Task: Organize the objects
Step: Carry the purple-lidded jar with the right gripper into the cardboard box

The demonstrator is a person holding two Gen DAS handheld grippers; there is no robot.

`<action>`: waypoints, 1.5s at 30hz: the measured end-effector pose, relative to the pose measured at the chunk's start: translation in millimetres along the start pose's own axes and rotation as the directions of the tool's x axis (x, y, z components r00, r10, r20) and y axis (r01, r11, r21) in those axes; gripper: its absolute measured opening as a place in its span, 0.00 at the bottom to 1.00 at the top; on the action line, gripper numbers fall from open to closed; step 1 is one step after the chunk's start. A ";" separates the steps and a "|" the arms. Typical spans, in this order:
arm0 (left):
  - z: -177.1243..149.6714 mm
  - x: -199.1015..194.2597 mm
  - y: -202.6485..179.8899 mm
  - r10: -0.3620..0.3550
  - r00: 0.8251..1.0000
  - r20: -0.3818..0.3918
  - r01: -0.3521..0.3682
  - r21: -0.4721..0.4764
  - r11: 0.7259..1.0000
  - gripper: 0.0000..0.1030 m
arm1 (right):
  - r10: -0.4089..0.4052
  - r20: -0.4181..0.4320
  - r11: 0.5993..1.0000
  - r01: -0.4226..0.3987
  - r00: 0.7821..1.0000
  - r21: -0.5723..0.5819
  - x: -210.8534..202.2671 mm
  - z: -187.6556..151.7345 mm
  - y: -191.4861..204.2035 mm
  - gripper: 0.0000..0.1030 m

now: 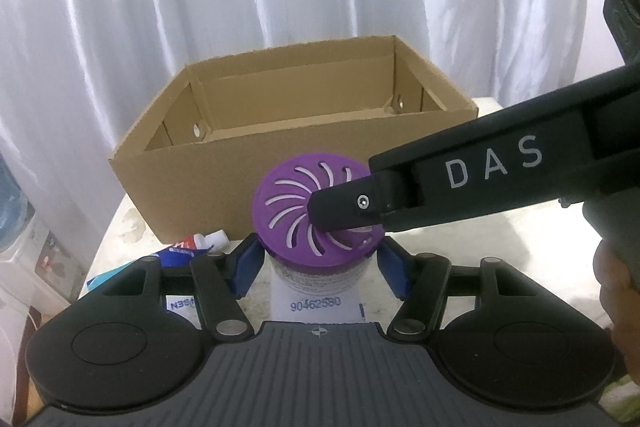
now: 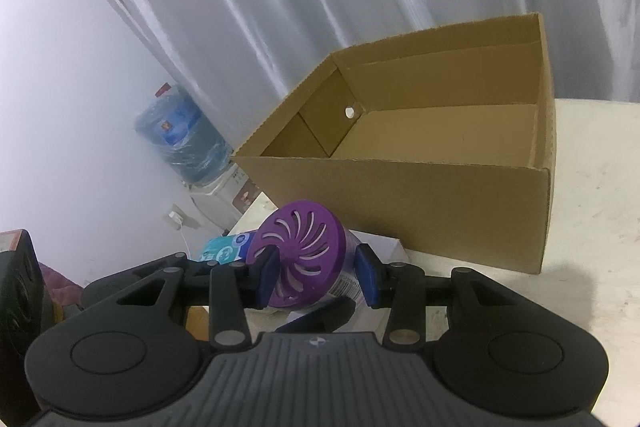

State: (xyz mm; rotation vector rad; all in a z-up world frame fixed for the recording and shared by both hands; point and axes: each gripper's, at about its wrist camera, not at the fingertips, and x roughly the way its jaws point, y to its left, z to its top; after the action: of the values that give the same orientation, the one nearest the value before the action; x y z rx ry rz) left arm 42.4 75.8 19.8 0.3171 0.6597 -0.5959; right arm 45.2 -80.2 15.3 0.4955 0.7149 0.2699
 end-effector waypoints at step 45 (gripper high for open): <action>127.5 19.9 64.3 0.052 0.998 0.042 -0.052 -0.007 0.999 0.61 | -0.001 -0.035 0.983 -0.005 0.999 -0.184 29.4 144.3 63.4 0.46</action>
State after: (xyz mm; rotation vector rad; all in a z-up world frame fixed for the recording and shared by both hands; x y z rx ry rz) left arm 155.1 60.3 108.4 0.3149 0.6112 -0.5493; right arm 160.7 -63.4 125.2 0.3164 0.7153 0.3439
